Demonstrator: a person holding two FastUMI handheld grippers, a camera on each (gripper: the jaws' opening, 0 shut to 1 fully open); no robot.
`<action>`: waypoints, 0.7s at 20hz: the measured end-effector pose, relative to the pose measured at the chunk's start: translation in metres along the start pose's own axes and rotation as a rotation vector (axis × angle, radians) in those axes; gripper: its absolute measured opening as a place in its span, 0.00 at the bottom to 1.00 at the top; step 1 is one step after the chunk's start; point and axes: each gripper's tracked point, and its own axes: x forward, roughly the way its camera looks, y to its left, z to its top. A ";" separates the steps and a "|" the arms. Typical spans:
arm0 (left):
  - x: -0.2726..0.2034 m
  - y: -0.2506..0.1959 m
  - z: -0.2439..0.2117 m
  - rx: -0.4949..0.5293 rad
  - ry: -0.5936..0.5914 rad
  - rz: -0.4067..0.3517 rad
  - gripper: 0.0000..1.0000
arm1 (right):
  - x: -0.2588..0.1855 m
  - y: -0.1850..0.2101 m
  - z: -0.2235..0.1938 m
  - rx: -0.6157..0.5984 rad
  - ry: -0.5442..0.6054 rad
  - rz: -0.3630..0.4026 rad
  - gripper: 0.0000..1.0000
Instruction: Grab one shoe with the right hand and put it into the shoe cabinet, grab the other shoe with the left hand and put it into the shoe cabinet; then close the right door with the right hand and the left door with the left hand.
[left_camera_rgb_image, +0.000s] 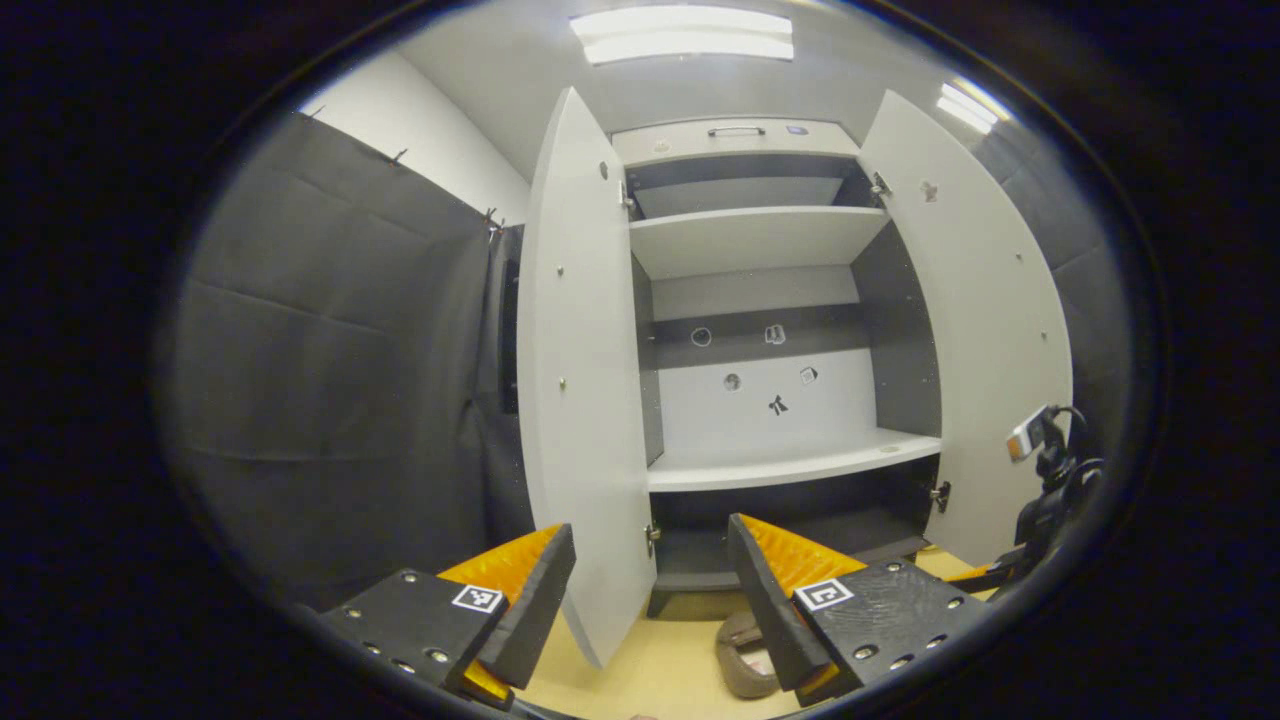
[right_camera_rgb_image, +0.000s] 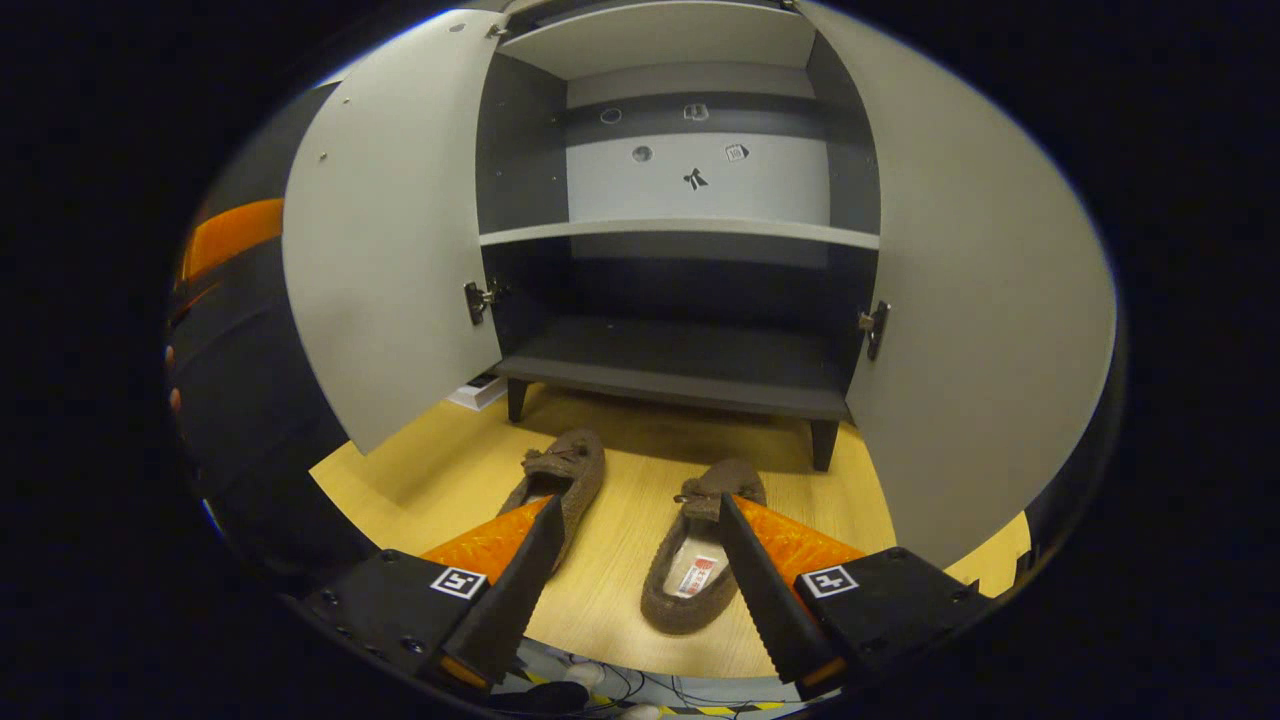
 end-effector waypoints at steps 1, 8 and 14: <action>0.003 0.003 0.000 0.004 -0.006 0.000 0.89 | 0.008 -0.003 -0.009 0.000 0.030 -0.008 0.98; 0.018 0.019 -0.021 -0.006 0.042 0.000 0.89 | 0.074 -0.011 -0.057 0.034 0.244 -0.023 0.96; 0.024 0.024 -0.029 -0.004 0.065 -0.008 0.89 | 0.104 -0.018 -0.092 0.014 0.393 -0.058 0.53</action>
